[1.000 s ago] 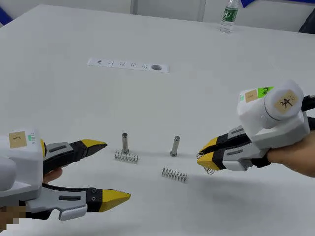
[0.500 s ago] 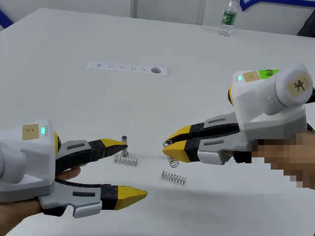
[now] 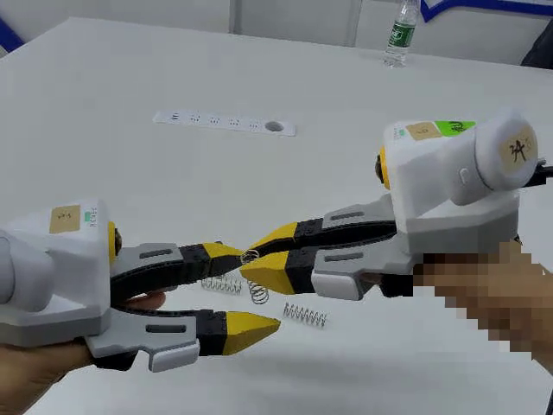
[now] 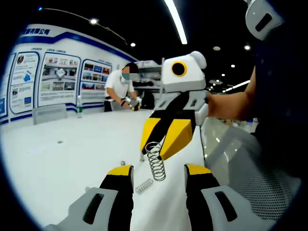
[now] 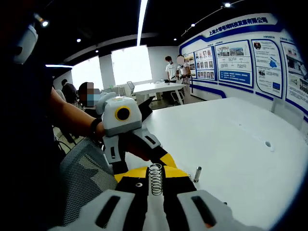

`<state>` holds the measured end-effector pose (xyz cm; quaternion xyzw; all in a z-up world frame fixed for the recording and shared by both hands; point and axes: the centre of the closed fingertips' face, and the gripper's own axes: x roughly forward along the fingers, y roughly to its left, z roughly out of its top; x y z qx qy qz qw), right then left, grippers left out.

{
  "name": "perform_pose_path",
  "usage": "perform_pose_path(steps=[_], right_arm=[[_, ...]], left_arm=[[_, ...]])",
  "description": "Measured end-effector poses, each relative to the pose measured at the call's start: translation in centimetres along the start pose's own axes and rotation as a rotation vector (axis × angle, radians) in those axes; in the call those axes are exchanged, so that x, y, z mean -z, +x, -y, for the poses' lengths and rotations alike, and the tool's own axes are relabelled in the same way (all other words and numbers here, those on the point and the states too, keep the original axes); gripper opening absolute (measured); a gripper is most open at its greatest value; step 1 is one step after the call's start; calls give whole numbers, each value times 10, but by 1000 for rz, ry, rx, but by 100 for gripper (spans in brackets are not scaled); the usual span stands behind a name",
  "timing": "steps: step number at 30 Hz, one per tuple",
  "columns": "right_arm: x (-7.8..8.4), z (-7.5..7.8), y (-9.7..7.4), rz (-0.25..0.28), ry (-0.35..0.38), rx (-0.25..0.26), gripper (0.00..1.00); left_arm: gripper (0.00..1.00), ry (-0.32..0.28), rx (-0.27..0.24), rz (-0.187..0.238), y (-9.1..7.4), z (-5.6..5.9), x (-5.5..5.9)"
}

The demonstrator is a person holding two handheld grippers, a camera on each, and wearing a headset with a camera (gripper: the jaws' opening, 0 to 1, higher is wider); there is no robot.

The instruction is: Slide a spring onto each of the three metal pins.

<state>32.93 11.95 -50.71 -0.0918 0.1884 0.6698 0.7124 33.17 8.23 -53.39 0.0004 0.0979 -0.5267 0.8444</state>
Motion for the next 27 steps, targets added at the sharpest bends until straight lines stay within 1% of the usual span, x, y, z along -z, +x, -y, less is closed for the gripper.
perform_pose_path(steps=[1, 3, 11, 12, 15, 23, 27], right_arm=[[-1, -1, 1, 9, 12, -10, 12], [-2, 0, 1, 12, 10, -9, 12], [2, -2, 1, -1, 6, -16, 12], [2, -3, 0, -2, 4, -17, 12], [2, -3, -1, -9, -3, -13, 12], [6, -2, -9, -40, -17, -2, 12], [8, -2, -11, -49, -18, -2, 12]], left_arm=[[40, -1, 1, 3, 0, 0, 0], [36, -3, 9, 9, 2, 2, -1], [14, 21, 22, 16, 1, 3, -3], [13, 20, 19, 16, 1, 2, -3], [12, 11, 20, 11, 1, 1, -2], [11, 17, 19, 9, -1, 0, -2], [12, 21, 21, 7, 0, 1, -2]])
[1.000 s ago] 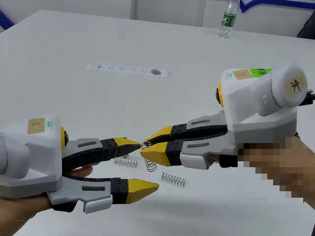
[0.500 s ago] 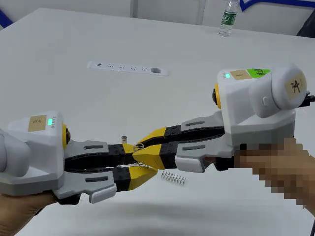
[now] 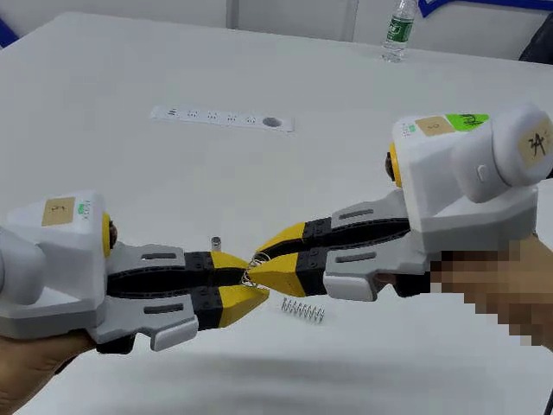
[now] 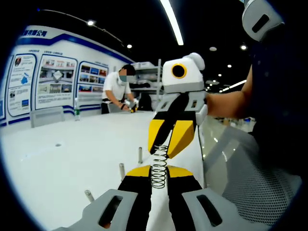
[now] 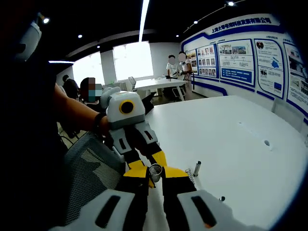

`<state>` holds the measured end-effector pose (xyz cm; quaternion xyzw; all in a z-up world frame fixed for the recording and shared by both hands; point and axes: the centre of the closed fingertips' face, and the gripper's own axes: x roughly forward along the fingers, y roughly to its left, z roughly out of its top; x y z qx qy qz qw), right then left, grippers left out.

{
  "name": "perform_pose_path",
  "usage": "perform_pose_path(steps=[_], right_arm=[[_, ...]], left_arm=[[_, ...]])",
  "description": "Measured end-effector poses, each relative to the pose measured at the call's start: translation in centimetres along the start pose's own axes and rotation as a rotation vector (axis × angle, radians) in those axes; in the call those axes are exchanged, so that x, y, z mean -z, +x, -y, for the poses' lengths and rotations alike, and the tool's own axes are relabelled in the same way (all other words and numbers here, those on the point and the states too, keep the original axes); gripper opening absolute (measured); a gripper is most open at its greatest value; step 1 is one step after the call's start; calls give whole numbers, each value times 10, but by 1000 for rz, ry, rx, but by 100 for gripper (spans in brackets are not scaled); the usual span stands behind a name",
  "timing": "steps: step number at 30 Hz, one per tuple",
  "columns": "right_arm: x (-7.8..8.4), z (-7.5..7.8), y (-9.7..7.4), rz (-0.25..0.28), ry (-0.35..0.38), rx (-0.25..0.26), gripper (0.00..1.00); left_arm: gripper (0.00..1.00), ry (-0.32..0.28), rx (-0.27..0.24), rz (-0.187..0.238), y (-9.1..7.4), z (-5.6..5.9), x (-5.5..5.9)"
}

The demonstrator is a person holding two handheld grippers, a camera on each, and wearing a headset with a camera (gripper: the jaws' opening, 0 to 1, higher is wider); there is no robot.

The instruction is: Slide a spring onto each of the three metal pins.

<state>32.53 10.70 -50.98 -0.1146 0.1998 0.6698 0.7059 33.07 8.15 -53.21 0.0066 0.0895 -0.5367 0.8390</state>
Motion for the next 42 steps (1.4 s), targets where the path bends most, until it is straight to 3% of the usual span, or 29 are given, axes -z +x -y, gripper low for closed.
perform_pose_path(steps=[13, 24, 42], right_arm=[[2, 5, -7, -26, -19, 24, 11], [19, 29, -39, -83, -19, 110, 11], [27, 76, -100, -93, 24, 290, 11]], left_arm=[[25, 14, -29, -18, -3, -6, 5], [37, 12, -97, -36, -20, -22, 13], [54, -1, -186, -76, -38, -42, 31]])
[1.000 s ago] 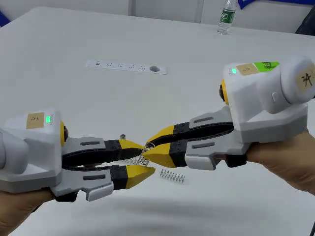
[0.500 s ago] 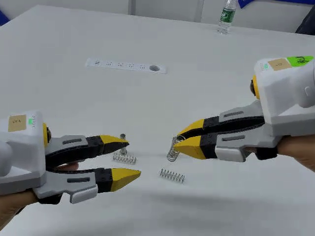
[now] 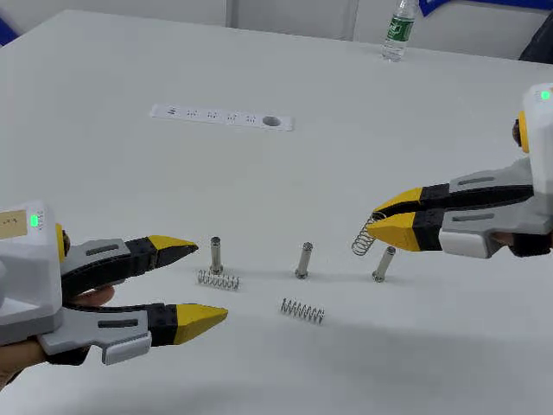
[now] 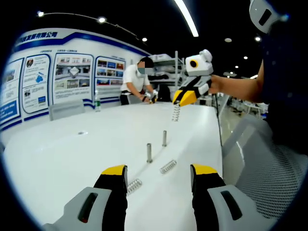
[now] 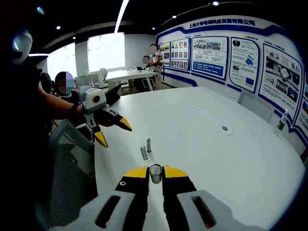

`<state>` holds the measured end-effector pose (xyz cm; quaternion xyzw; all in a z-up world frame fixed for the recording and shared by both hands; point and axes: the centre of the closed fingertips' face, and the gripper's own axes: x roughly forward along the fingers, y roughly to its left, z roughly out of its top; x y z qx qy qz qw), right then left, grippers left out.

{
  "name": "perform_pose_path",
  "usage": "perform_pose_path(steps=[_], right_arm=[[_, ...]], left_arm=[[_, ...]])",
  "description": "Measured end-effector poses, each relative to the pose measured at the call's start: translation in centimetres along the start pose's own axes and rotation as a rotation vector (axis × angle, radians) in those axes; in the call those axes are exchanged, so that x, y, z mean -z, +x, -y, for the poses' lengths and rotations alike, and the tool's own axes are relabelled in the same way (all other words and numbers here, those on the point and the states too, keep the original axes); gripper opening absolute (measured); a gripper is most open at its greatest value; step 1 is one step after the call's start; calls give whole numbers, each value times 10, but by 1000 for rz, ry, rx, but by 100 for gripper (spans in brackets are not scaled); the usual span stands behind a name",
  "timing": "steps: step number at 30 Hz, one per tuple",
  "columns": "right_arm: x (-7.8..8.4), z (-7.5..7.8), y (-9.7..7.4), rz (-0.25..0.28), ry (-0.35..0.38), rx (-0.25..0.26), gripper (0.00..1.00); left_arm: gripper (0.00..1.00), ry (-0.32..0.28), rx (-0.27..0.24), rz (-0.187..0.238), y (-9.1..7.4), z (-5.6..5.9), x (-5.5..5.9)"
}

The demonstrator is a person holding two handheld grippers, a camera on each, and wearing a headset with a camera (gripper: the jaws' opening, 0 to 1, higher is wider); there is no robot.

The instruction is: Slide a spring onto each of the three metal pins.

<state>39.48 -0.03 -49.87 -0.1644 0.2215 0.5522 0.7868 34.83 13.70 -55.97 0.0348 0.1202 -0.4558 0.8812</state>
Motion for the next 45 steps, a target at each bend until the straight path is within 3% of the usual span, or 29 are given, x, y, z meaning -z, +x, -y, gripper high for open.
perform_pose_path(steps=[6, 19, 32, 45], right_arm=[[1, 19, -10, 5, 21, 54, 11], [31, 51, -6, -83, 51, 163, 11], [52, 66, 6, -130, 76, 186, 11], [63, 75, 10, -137, 95, 190, 12]], left_arm=[[58, -3, -12, -14, -2, -2, 4], [63, -10, -32, -14, -5, -7, 6], [64, -15, -40, -14, -7, -9, 7], [65, -18, -42, -14, -7, -9, 7]])
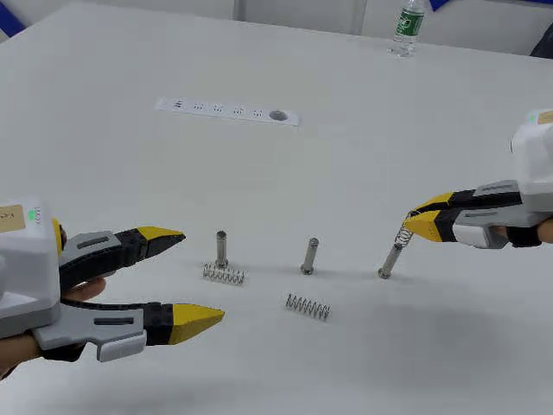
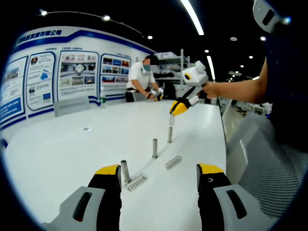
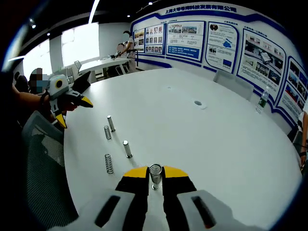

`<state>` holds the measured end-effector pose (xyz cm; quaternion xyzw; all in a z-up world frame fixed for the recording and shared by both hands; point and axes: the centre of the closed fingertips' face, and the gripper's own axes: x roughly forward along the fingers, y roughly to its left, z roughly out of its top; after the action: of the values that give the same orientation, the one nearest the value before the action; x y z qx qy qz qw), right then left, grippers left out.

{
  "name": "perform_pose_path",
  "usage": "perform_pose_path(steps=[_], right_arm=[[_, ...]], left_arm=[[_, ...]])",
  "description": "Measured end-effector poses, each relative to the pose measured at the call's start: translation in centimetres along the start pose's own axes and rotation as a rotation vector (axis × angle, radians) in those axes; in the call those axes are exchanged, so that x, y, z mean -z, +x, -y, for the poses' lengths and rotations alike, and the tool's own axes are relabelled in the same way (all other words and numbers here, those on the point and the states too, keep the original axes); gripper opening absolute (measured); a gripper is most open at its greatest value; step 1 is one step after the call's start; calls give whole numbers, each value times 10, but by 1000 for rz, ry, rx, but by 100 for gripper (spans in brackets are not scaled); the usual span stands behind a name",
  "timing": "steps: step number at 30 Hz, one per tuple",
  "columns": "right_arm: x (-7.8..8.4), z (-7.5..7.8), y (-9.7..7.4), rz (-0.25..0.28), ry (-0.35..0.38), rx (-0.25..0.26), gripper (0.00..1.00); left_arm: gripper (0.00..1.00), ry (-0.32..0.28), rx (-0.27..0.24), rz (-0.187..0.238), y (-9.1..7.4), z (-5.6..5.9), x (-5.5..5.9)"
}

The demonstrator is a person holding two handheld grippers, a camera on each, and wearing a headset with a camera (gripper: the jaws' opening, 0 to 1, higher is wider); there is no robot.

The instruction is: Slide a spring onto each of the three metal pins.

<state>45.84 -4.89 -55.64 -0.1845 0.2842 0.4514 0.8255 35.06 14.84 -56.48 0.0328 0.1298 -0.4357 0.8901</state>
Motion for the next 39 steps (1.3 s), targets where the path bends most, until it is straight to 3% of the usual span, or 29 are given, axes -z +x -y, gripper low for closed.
perform_pose_path(steps=[21, 39], right_arm=[[11, 2, 7, -10, 15, 0, 12], [28, -3, 24, -29, 39, -10, 12]], left_arm=[[64, 4, 1, -11, 0, 1, 2], [64, 7, 2, -17, 0, 2, 1]])
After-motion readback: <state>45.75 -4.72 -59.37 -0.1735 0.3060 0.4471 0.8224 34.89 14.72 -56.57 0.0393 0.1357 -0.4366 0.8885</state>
